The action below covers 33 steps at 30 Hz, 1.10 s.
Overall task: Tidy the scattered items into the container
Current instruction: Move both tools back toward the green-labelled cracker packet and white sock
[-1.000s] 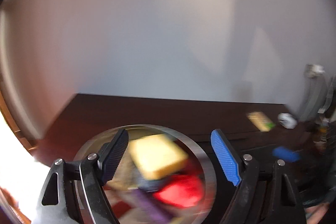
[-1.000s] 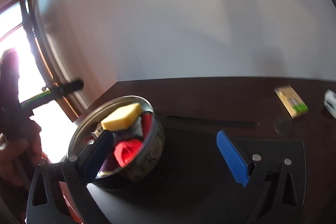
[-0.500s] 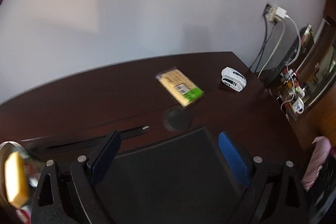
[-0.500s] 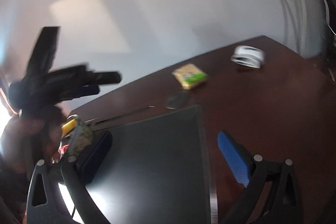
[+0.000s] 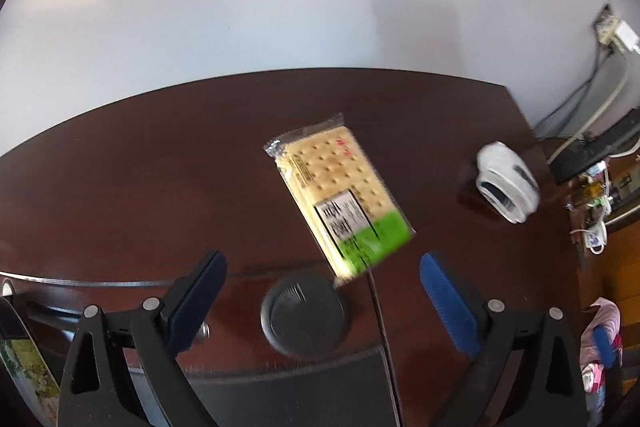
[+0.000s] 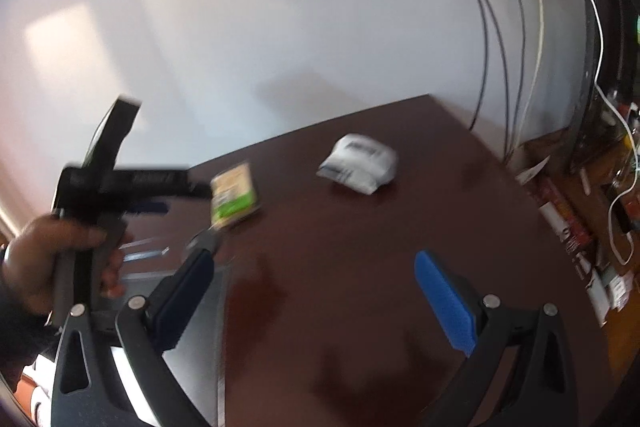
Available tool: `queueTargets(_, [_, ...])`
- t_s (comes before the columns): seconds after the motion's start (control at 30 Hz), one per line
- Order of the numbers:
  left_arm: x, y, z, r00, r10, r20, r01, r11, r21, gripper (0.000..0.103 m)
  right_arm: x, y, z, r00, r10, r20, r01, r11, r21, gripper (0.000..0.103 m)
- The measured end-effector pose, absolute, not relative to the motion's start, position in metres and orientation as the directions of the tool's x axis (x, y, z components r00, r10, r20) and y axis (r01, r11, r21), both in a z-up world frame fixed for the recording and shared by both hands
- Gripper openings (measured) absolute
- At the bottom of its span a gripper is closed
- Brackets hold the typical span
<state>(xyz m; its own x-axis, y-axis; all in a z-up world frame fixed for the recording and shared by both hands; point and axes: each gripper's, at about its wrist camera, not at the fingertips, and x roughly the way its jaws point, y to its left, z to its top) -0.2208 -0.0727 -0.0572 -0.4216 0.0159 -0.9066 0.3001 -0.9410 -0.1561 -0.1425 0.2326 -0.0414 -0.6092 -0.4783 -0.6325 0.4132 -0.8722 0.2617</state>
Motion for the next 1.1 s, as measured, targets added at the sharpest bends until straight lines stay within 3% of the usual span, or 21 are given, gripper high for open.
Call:
queueTargets(0.37, [-0.247, -0.067, -0.068, -0.375, -0.002, -0.927, 0.351, -0.926, -0.140, 0.099, -0.169, 0.216, -0.059, -0.582, -0.485, -0.653, 0.444, -0.862, 0.245, 0.102])
queueTargets(0.77, [-0.256, -0.059, -0.081, -0.331, -0.132, -0.935, 0.439, -0.898, -0.028, 0.099, -0.190, 0.232, -0.074, -0.578, -0.476, -0.663, 0.422, -0.870, 0.257, 0.102])
queueTargets(1.1, [-0.248, -0.064, -0.091, -0.316, -0.146, -0.937, 0.448, -0.894, -0.012, 0.099, -0.242, 0.222, -0.076, -0.567, -0.408, -0.716, 0.423, -0.890, 0.172, 0.102])
